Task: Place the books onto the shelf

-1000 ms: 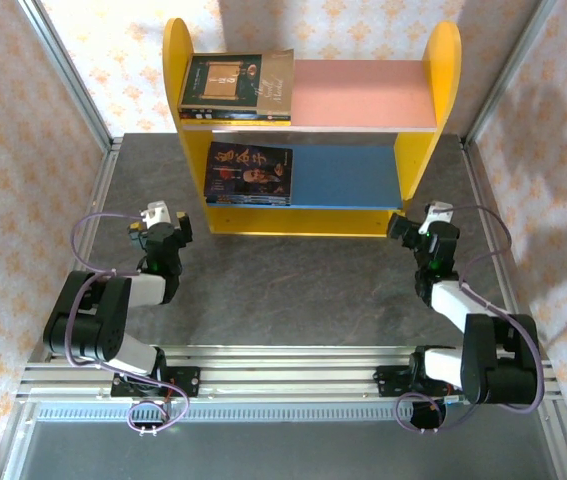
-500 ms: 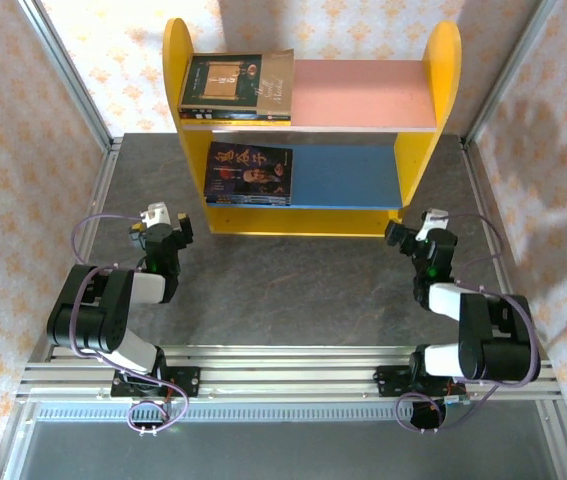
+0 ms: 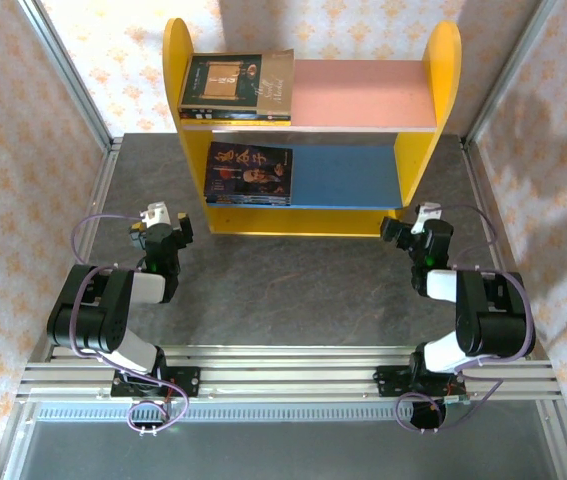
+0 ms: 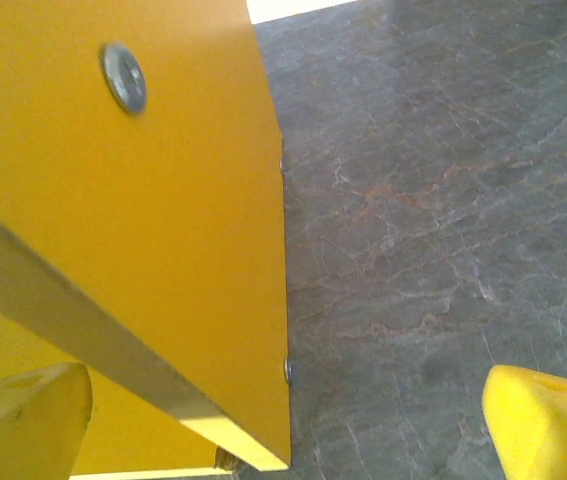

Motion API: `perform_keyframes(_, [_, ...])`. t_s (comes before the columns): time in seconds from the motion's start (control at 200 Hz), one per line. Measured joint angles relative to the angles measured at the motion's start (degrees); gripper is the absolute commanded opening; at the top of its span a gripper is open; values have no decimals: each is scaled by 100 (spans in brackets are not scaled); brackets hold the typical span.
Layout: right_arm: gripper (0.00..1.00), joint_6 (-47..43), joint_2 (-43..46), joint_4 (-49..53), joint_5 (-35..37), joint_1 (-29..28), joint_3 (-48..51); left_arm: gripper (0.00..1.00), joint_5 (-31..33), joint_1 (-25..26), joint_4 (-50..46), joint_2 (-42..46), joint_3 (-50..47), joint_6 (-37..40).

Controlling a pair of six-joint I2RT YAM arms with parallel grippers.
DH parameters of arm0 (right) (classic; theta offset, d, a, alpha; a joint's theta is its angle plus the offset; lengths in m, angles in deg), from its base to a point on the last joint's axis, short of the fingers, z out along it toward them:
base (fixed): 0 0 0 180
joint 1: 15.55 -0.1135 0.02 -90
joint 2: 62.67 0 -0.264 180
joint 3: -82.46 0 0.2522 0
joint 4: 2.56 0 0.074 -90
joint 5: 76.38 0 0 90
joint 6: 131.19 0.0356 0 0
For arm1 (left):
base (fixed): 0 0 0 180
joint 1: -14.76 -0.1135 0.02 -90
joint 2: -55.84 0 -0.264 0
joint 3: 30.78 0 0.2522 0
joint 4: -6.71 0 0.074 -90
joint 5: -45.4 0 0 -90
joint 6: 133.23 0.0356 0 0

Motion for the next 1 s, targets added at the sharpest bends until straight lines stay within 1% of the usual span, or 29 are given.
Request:
perform_keyframes(0.26, [99,-109,-26,133,7,-61,-55,100,0,0,0,0,0,0])
perform_keyframes(0.355, [99,-83,-173,-85,321,-157,-39,100,0,0,0,0,0,0])
perform_keyframes(0.42, [99,-79,-214,-39,474,-212,-33,100,0,0,0,0,0,0])
perform_keyframes(0.576, [99,-79,-216,-37,682,-234,-31,100,-2,0,0,0,0,0])
perform_keyframes(1.001, [99,-79,-216,-35,787,-234,-31,100,-2,0,0,0,0,0])
